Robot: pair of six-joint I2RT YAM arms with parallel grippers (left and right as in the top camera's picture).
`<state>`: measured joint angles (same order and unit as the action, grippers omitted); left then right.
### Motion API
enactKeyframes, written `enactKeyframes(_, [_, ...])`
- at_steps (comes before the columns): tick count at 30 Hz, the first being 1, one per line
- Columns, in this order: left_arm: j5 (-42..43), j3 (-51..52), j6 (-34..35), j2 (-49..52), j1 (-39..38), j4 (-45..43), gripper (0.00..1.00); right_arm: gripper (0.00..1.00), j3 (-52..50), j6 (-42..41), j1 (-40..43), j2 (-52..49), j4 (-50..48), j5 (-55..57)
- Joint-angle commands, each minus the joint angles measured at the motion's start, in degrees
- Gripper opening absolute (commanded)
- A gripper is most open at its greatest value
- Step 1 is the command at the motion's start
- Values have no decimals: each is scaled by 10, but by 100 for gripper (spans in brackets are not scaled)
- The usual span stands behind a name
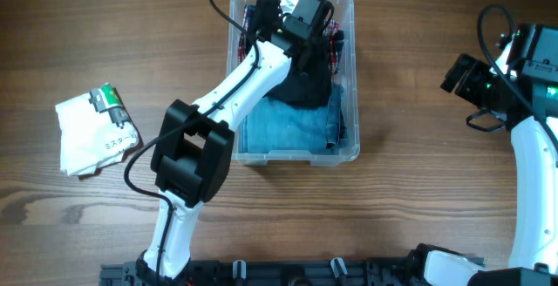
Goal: Pack container
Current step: 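Release the black garment and withdraw the left gripper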
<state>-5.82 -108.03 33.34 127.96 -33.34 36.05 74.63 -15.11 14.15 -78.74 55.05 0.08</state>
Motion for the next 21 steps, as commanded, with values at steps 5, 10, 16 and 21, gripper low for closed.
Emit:
enactKeyframes(5, [32, 3, 0, -25, 16, 5, 29, 100, 6, 1, 3, -3, -2, 6])
enactKeyframes(10, [28, 2, 0, -121, 37, 11, 37, 100, 6, 1, 3, -3, -2, 6])
enactKeyframes(16, [-21, 2, 0, -225, 78, 102, 49, 100, 6, 1, 3, -3, -2, 6])
enactKeyframes(21, [-73, 2, 0, -271, 146, 224, 82, 100, 6, 1, 3, -3, -2, 6])
